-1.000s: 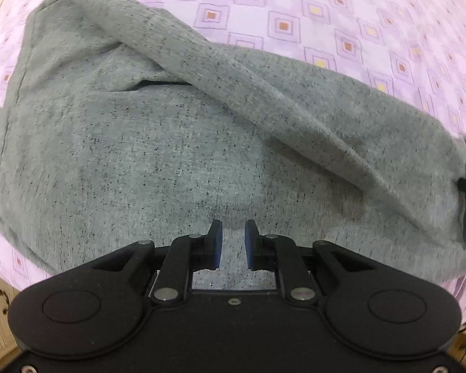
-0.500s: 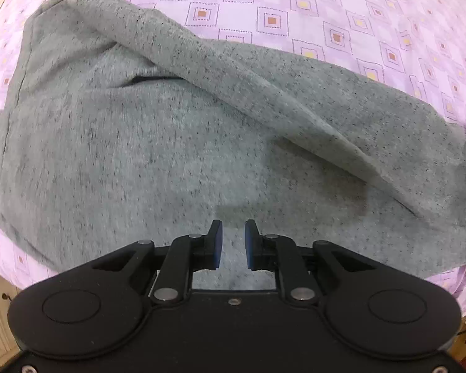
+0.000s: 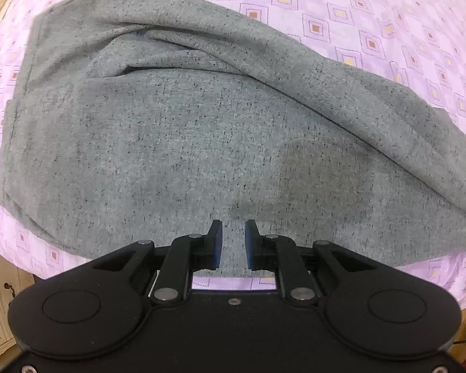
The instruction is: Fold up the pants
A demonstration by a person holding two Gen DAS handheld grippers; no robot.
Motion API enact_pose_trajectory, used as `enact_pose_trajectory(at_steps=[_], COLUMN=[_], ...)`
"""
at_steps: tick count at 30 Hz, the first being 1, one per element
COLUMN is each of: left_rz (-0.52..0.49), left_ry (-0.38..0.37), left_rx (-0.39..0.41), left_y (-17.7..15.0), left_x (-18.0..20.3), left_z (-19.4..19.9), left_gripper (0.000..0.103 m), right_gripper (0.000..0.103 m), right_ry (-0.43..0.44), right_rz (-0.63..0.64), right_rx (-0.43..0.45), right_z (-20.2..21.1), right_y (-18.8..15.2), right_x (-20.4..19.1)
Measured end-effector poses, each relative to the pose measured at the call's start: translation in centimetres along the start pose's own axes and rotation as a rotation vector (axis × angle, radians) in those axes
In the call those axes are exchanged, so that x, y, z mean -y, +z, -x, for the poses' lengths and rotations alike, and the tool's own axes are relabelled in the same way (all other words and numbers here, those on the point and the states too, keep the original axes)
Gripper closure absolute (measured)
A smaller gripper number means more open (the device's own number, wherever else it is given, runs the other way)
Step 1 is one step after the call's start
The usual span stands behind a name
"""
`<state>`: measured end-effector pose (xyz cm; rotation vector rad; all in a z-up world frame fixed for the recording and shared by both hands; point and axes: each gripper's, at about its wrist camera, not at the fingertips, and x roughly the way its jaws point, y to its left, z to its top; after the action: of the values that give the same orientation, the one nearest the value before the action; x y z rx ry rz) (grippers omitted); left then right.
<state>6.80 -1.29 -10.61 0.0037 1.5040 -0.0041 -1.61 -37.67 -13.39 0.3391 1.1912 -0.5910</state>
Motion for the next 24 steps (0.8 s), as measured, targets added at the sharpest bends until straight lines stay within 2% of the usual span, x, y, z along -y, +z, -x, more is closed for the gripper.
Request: enact_pose_trajectory(at_steps=[7, 14, 19, 24], left_rz=[0.009, 0.061, 0.210, 0.278], left_ry=[0.036, 0.033, -0.125, -0.156], left_rx=[0.035, 0.020, -0.070, -0.113], left_y=[-1.6, -2.3, -1.4, 0.2], left_x=[-0.9, -4.1, -9.9, -16.3], left_z=[1.5, 1.9, 0.1, -1.6], left_gripper=[0.080, 0.078, 0.078, 0.078], right_gripper=[0.092, 0.092, 0.092, 0.092], right_ry=[0.114, 0.268, 0.341, 0.363], right_rz=[0.198, 0.368, 0.504, 0.597], right_rx=[0.142, 0.156, 0.157, 0.137], right_z=[3.5, 5.5, 7.3, 9.3], right_y=[0.2, 0.0, -1.9, -4.0], right_x=[-3.9, -10.8, -17.4, -24.8])
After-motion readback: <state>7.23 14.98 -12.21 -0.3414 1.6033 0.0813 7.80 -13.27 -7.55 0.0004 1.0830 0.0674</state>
